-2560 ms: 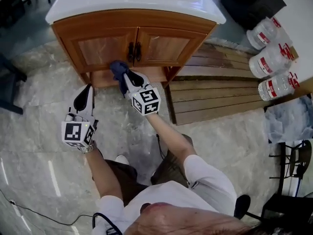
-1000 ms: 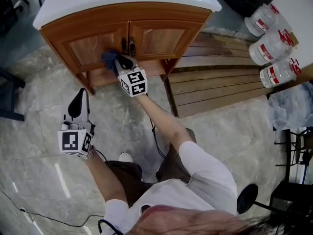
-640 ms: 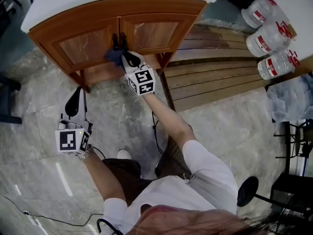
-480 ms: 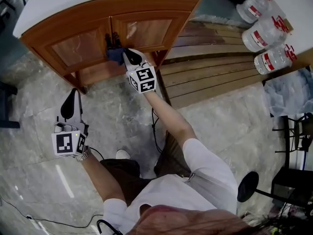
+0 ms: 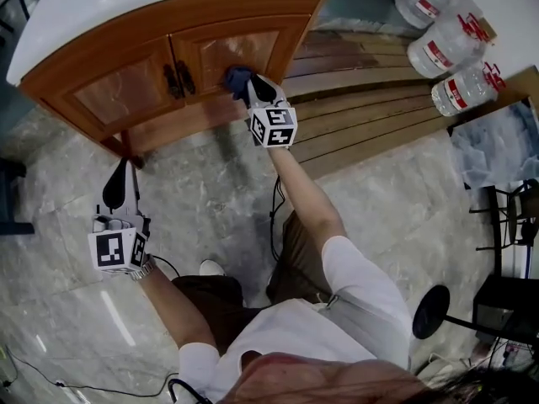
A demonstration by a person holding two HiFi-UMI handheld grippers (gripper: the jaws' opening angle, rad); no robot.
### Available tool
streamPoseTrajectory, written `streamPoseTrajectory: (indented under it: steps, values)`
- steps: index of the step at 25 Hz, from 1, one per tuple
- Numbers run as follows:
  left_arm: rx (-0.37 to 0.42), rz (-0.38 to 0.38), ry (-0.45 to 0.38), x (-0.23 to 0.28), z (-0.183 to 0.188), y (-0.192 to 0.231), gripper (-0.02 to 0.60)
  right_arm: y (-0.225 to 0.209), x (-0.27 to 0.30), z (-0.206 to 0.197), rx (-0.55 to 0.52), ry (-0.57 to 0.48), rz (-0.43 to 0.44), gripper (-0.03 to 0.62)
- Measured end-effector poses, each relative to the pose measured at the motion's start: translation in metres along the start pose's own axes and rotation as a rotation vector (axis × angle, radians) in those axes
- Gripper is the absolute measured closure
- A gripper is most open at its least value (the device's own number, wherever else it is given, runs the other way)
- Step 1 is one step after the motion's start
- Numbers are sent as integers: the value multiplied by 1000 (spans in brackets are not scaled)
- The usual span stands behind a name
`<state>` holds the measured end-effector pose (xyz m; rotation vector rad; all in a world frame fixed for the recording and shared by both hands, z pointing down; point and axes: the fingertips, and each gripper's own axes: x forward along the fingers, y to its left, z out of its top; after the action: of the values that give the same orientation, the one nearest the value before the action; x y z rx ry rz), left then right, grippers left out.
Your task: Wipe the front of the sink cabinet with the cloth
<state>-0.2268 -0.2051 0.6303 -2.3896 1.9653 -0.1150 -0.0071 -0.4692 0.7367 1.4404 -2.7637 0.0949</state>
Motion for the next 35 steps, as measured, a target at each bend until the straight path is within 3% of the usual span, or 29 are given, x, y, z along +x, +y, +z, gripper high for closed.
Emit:
streamPoseTrajectory:
  steps: [7,19,27,35]
  values:
    - [9,-30,0,10,-2,-11,583,-58,-16,7,2,-9,-98,546]
    - [0,-34,3,10,-1,-19,583,-104,-36,10,39,-17,-182,546]
    - [-1,-45,1,12,-3,-21,583,-104,-40,11,45,-11,-177,546]
    - [-10,-41,4,13,-8,-9,583,-76,-74,47,50,-100,-114,546]
